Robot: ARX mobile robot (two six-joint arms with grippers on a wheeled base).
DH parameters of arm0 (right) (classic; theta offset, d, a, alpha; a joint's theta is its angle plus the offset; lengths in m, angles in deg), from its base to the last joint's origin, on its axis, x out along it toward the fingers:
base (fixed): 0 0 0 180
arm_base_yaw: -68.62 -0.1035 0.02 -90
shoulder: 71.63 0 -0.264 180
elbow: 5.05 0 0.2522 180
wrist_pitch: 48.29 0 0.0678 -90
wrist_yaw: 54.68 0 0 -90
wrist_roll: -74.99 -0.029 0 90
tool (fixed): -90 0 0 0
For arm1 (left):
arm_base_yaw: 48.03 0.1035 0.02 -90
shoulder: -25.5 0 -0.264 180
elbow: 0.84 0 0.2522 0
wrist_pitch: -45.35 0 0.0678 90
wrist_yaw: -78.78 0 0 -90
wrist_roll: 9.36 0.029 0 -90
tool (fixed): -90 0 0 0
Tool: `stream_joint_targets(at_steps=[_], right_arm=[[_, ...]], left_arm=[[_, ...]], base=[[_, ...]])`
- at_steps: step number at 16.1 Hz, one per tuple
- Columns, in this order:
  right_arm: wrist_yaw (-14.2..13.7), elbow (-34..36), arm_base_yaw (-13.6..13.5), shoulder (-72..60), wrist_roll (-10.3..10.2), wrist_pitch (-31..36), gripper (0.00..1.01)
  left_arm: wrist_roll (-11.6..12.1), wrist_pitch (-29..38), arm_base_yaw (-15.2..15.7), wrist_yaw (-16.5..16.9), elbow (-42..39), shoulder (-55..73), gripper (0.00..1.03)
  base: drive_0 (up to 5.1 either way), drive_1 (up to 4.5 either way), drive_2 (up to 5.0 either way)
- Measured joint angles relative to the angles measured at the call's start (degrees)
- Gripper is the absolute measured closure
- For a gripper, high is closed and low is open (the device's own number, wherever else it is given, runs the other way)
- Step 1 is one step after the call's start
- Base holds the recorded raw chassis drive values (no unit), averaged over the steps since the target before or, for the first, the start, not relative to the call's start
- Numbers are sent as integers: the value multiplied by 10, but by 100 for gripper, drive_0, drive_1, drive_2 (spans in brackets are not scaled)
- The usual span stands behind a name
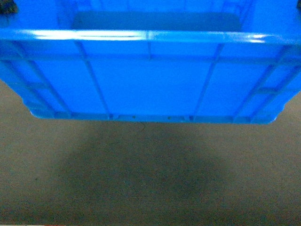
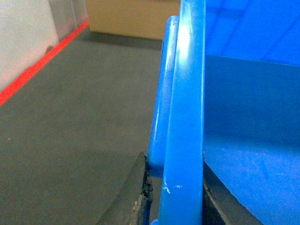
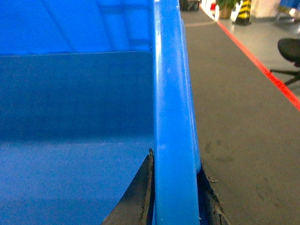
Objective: Place box next to blue box on left shelf
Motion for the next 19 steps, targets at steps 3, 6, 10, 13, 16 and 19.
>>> stream_joint_targets(at_steps=[3, 6, 10, 13, 16, 19], right_arm=[[-20, 37, -10, 22, 26, 64, 83], [-32, 65, -10, 22, 49, 102, 83], [-36, 65, -10, 25, 54, 106, 83], [-36, 65, -11, 25, 56, 105, 83], [-37, 65, -14, 25, 56, 105, 83], [-38, 65, -13, 25, 57, 105, 83]], left_arm=[[0, 59, -7, -10, -39, -23, 86], [4, 76, -17, -22, -66, -23, 87], [7, 82, -18, -23, -66, -27, 87], [9, 82, -18, -24, -66, -27, 87], [9, 82, -18, -26, -66, -27, 87], [9, 82, -18, -25, -66, -27, 87]], base=[[0, 0, 0], [0, 0, 0], [0, 0, 0], [0, 0, 0], [0, 0, 0], [0, 0, 0]])
